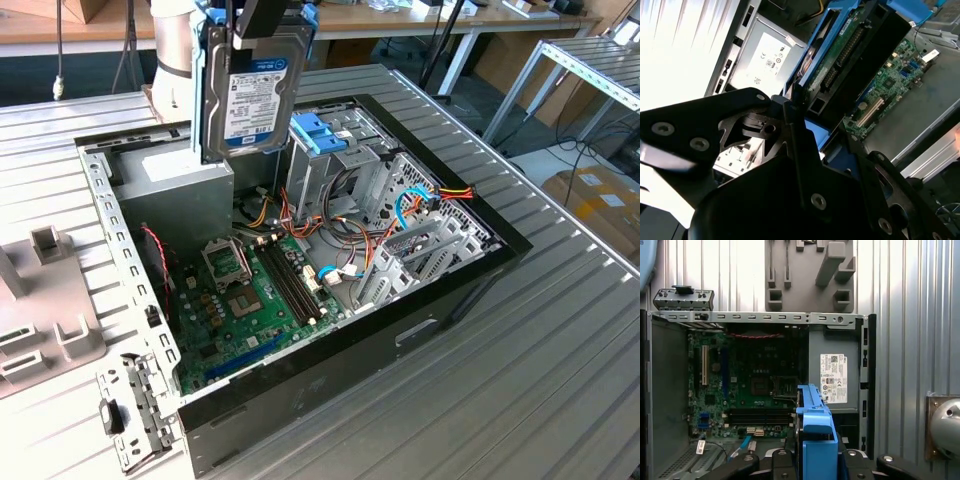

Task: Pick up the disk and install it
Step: 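Pick up the disk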

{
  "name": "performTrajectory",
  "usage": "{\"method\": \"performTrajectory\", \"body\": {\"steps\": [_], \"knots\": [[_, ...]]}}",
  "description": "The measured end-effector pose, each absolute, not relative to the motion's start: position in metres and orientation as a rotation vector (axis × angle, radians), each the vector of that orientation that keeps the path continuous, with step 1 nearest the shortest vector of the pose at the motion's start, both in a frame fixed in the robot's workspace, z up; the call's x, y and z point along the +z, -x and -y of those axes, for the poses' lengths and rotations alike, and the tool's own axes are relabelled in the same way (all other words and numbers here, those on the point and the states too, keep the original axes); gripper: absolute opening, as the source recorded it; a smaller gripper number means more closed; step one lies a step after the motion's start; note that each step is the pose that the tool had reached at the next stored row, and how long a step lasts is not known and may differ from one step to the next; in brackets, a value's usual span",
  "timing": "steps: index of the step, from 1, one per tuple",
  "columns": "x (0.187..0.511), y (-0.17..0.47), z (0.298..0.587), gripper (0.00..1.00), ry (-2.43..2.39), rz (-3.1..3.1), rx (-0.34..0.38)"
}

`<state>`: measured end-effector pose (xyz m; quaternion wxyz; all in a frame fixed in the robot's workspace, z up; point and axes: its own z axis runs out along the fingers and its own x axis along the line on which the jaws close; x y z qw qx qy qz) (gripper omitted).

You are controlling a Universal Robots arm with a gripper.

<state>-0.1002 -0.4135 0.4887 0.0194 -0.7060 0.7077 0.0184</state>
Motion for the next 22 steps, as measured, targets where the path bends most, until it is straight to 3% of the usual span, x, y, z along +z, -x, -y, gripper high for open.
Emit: {"method": "performTrajectory", "body": {"steps": [22], "knots": [[0.487, 0.097, 0.446, 0.37, 2.191, -2.196, 0.057]]}}
